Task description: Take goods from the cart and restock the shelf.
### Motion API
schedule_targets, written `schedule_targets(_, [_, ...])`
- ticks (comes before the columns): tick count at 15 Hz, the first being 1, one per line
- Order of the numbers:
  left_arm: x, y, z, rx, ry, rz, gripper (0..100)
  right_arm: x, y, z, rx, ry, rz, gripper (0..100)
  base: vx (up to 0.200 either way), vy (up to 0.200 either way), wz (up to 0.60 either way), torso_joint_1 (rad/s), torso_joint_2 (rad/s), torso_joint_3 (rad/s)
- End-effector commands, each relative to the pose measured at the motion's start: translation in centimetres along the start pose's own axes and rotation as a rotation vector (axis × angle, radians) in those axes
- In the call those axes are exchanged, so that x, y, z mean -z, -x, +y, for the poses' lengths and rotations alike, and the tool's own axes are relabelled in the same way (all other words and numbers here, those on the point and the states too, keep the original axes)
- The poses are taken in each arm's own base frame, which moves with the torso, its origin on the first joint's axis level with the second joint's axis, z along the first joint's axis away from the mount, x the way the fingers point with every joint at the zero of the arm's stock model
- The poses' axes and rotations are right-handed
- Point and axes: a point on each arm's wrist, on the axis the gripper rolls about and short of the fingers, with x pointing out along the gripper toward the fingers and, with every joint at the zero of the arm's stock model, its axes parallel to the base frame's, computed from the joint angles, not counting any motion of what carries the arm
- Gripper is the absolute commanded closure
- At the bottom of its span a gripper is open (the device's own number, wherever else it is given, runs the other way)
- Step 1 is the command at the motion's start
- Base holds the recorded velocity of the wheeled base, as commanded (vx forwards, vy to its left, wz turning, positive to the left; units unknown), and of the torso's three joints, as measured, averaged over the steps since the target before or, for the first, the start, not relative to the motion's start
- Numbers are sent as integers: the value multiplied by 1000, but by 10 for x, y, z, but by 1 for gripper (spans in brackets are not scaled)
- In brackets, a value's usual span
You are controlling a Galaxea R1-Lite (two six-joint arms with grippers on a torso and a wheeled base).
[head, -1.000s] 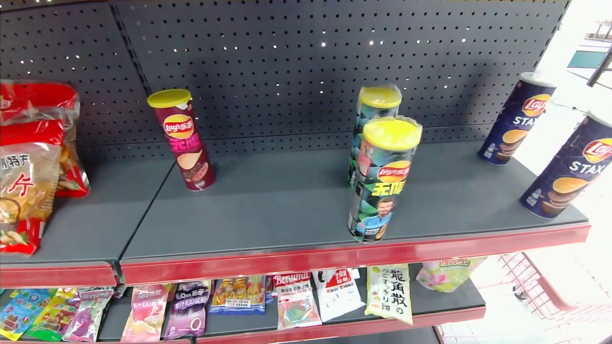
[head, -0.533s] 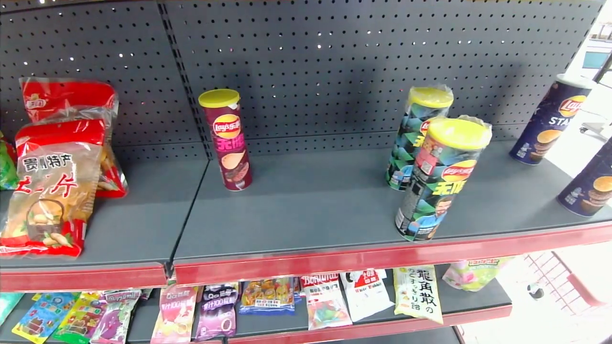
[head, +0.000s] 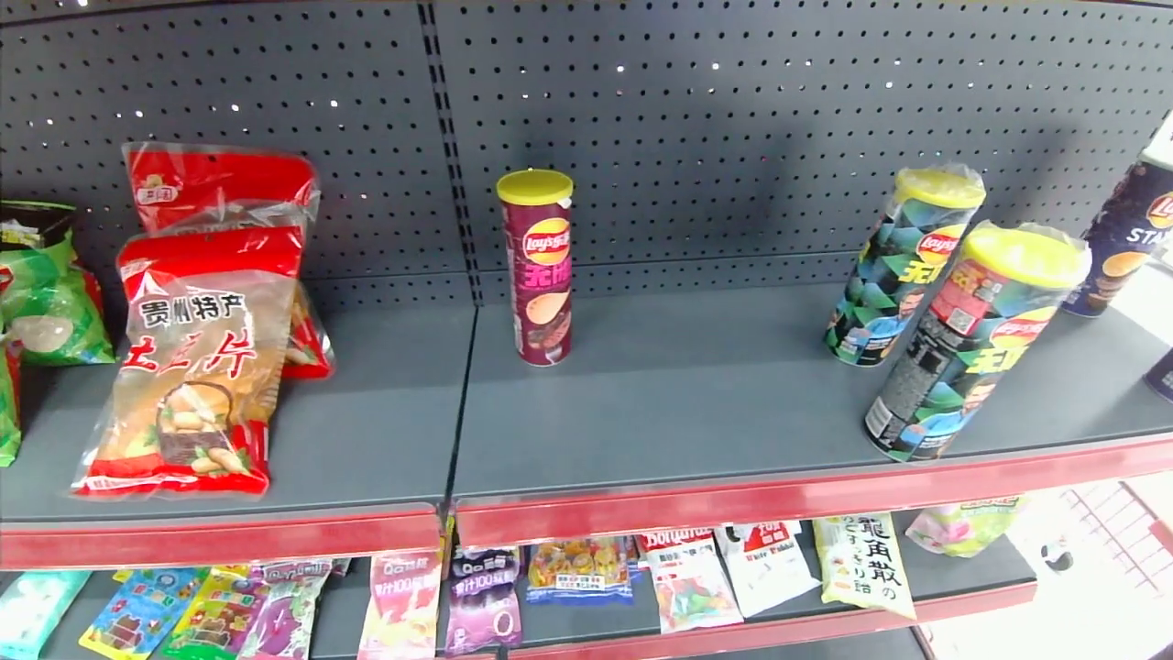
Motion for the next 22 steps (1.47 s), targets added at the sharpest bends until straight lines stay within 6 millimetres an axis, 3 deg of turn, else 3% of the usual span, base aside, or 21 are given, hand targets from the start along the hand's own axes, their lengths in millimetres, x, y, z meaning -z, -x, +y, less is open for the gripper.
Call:
schedule_targets(1, [0, 0, 0, 0, 0, 0, 0, 0, 0, 0, -2, 6, 2, 100, 0, 200, 0, 2, -2, 7])
schedule_targets(8, [-2, 1, 1, -11, -27, -5, 0, 0, 0, 0, -5, 6, 2, 100, 0, 29, 0, 0, 0, 0])
schedule_targets(12, [-1, 1, 1, -18, -27, -2, 0, 1, 3, 0, -10, 14, -18, 100, 200, 0, 0, -8, -5, 5])
schedule_targets(15, [-1, 1, 1, -17, -26, -4, 0, 1, 9, 0, -119, 25, -79, 100, 0, 0, 0, 0, 0, 0])
schedule_targets(19, [-2, -2, 1, 21, -40, -5, 0, -16, 14, -1, -356, 135, -187, 100, 0, 0, 0, 0, 0, 0])
schedule_targets(22, [-22, -18, 2, 128, -70, -2, 0, -28, 5, 1, -436, 138, -181, 100, 0, 0, 0, 0, 0, 0])
